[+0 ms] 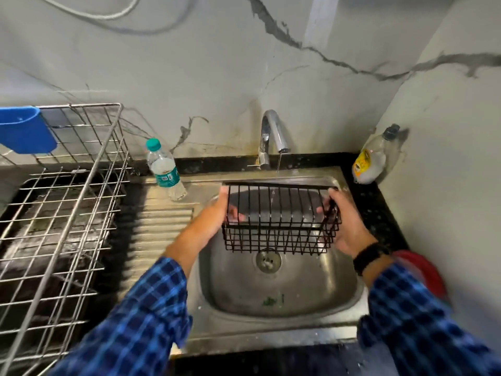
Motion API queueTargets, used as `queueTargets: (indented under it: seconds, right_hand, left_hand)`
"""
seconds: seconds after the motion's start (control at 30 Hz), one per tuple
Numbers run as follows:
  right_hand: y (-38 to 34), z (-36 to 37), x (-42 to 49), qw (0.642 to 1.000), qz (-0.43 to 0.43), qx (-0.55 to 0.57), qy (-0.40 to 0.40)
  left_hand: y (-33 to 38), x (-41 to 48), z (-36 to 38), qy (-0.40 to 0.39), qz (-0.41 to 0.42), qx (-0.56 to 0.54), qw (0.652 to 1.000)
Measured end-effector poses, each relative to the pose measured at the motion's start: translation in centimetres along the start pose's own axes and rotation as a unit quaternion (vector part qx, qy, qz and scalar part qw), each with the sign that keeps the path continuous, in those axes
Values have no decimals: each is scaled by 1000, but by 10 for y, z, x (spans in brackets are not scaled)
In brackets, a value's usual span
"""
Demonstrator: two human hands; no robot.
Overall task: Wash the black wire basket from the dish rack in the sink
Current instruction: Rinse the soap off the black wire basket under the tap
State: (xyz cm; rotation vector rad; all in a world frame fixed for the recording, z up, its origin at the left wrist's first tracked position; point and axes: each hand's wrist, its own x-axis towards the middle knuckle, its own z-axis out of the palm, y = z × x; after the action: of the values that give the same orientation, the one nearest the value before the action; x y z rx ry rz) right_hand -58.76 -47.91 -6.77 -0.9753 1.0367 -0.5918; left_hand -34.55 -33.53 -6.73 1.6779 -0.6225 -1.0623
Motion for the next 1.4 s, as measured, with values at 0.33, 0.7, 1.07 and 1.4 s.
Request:
queueTargets:
  seconds: [0.33,0.7,1.07,1.4]
  right_hand:
    - [8,3,-16,937,-203,-284,10]
    - [34,6,-41,909,-152,-378,84]
    - [47,-1,-39,982,118,-94,110]
    - [26,-20,-48,978,28,-181,103]
  left_hand:
    - [-2,-42,-15,29,-160,-304,939]
    - [-5,-71,-31,10,-76,-135,988]
    - [-22,-62,-26,-104,-139,27,985]
    - [44,45,-23,41,-95,208,973]
